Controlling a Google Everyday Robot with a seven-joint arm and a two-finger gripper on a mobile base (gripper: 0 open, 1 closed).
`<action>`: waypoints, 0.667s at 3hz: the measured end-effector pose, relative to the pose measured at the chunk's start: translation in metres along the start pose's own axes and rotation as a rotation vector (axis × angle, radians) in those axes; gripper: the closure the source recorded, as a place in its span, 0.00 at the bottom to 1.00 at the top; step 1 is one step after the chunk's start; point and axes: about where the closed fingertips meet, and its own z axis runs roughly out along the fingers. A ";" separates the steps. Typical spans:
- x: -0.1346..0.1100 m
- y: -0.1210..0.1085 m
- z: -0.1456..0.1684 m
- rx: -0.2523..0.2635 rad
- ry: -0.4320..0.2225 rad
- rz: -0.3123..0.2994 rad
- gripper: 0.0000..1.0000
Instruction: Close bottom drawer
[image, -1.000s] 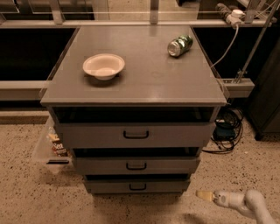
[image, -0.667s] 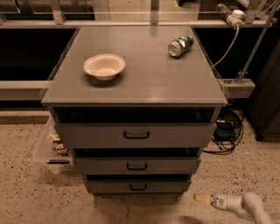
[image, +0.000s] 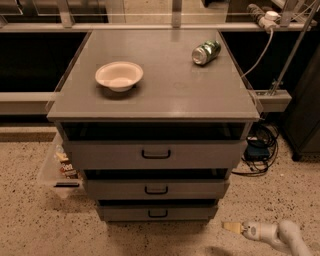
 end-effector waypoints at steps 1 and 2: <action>0.000 0.000 0.000 0.000 0.000 0.000 0.10; 0.000 0.000 0.000 0.000 0.000 0.000 0.00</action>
Offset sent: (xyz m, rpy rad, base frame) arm 0.0000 0.0000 0.0000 0.0000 0.0000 0.0000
